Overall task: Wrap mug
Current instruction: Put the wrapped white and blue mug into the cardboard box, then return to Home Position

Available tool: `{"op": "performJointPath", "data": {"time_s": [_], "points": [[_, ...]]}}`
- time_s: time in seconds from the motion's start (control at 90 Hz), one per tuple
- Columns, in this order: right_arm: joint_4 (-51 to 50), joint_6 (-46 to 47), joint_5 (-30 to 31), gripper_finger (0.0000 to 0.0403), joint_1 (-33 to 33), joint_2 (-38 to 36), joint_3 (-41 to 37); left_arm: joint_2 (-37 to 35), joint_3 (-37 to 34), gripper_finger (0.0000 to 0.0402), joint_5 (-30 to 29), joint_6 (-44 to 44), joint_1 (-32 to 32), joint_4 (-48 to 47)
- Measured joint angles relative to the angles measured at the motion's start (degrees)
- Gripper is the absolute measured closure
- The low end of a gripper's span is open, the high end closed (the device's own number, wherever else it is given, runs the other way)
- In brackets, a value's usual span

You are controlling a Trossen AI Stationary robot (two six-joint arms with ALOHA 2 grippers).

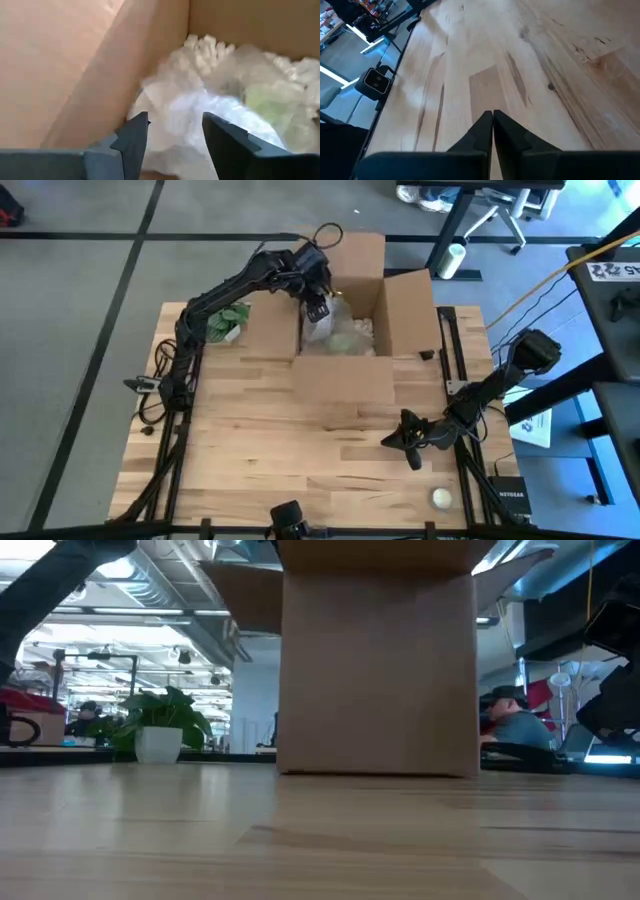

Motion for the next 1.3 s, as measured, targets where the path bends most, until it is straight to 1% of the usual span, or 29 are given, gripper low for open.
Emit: {"op": "performJointPath", "data": {"time_s": [0.3, 0.378, 0.544, 0.7, 0.756, 0.822, 0.922, 0.978, 1.044, 1.178, 1.211, 1.3], "points": [[0.15, 0.02, 0.00, 0.0403, 0.01, 0.00, 0.00, -0.64, -0.03, 0.0230, -0.38, -1.76, -0.19, -2.69], [0.15, 0.02, 0.00, 0.0403, 0.01, 0.00, 0.00, -0.64, -0.03, 0.0237, -2.05, -2.15, -0.35, -2.93], [0.19, 0.04, 0.00, 0.0403, 0.00, 0.00, 0.00, -2.03, -0.06, 0.0254, -2.59, -1.92, -0.28, -4.02], [0.17, 0.04, 0.00, 0.0403, 0.02, 0.00, 0.00, -3.72, -0.03, 0.0256, -7.12, -2.59, -0.26, -4.00], [0.09, 0.06, 0.02, 0.0403, 0.02, 0.00, 0.00, -4.12, -0.03, 0.0256, -7.51, -3.10, -0.20, -3.97], [0.06, 0.06, 0.03, 0.0403, 0.01, 0.00, 0.00, -4.59, -0.01, 0.0256, -5.58, -3.44, -0.22, -4.11], [0.02, 0.06, 0.48, 0.0403, -0.03, 0.00, 0.00, -4.78, -0.01, 0.0261, 2.04, -4.55, -0.28, -4.92], [0.16, 0.06, 0.65, 0.0403, -0.03, 0.00, 0.00, -4.80, -0.01, 0.0272, 6.54, -4.80, -0.29, -6.19], [0.15, 0.08, 0.72, 0.0403, -0.03, 0.00, 0.00, -4.80, -0.01, 0.0297, 9.98, -4.44, -0.72, -7.29], [0.26, 0.08, 0.72, 0.0403, -0.01, 0.00, 0.00, -4.80, -0.01, 0.0380, 10.85, -1.57, -2.82, -8.22], [0.25, 0.09, 0.72, 0.0403, -0.02, 0.00, 0.00, -4.86, -0.01, 0.0390, 10.88, -1.16, -3.36, -8.20], [0.31, 0.11, 0.72, 0.0403, 0.00, 0.00, 0.00, -4.95, -0.01, 0.0399, 10.98, -0.95, -5.07, -7.34]]}}
